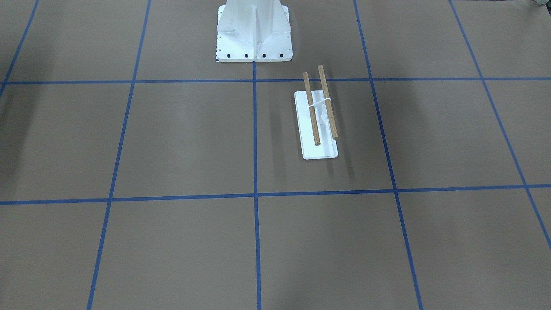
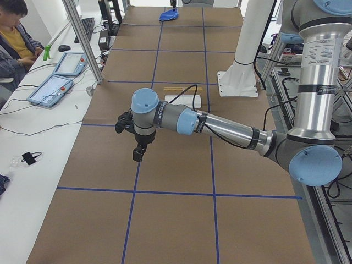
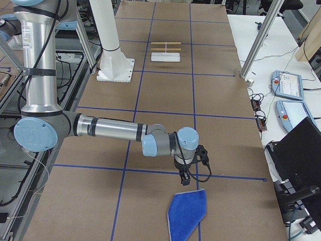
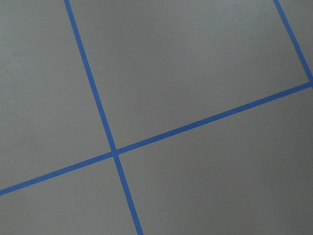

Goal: Hang towel on rack

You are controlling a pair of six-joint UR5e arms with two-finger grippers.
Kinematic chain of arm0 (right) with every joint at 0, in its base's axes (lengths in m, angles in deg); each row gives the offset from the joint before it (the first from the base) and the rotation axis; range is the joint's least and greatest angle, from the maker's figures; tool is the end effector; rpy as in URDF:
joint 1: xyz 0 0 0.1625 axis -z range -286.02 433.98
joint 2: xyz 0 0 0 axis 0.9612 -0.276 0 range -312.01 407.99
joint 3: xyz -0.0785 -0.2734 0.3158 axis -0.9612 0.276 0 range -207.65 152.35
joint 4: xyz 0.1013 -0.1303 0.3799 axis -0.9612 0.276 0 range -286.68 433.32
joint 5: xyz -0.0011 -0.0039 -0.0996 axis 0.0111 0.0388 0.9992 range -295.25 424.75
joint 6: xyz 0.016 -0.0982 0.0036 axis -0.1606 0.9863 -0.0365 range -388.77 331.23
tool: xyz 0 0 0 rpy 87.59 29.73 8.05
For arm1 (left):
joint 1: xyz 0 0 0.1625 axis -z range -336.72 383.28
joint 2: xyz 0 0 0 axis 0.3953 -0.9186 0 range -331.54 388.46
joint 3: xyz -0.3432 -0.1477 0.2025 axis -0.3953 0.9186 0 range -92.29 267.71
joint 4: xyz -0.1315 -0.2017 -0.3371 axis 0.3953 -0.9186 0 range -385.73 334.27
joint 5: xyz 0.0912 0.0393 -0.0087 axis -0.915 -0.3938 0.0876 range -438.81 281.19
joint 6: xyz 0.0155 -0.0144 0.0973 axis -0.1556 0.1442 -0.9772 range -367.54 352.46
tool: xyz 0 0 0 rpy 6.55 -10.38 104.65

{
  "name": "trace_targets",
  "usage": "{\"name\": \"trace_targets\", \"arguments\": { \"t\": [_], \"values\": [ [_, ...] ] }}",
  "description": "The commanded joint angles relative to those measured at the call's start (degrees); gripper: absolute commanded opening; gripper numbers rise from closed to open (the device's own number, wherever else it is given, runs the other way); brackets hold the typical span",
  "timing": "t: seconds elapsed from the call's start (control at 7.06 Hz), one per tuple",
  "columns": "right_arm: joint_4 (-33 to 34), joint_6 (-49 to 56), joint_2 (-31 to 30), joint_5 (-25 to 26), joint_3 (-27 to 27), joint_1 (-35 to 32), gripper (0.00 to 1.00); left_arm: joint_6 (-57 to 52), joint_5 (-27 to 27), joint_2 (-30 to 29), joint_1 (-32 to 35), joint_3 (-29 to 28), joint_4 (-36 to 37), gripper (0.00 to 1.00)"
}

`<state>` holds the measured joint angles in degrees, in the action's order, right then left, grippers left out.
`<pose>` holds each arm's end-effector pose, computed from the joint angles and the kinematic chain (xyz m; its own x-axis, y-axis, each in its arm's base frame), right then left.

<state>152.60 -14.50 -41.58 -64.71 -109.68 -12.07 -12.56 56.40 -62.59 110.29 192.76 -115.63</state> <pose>0.0358 -0.4995 0.7102 0.7272 -0.3312 0.6013 0.2558 0.9436 0.2103 -0.0364 -0.5024 0.5187 0.6863 0.3152 -0.6555 -0.1106 0.9360 0.3343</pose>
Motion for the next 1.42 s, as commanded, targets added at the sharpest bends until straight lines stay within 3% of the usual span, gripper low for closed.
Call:
{"name": "trace_targets", "arguments": {
  "t": [0.0, 0.43, 0.99, 1.13, 1.28],
  "values": [
    [-0.08, 12.75, 5.61, 1.05, 11.23, -0.61, 0.95, 0.45, -0.04, -0.01, 0.00, -0.37, -0.45, 0.98],
    [-7.37, 23.49, 6.43, 2.46, 19.60, 0.26, 0.94, 0.54, -0.04, -0.01, 0.00, -0.37, -0.45, 0.98],
    [-7.38, 26.68, 6.60, 3.42, 20.85, 5.26, 0.83, 0.54, -0.04, -0.01, 0.00, -0.37, -0.45, 0.98],
    [-7.38, 27.73, 6.69, 4.04, 21.47, 5.36, 0.76, 0.54, -0.04, -0.01, 0.00, -0.46, -0.45, 0.98],
    [-7.38, 27.83, 6.78, 4.22, 21.47, 5.45, 0.60, 0.54, -0.04, -0.01, 0.00, -0.37, -0.45, 0.98]
  ]
}}
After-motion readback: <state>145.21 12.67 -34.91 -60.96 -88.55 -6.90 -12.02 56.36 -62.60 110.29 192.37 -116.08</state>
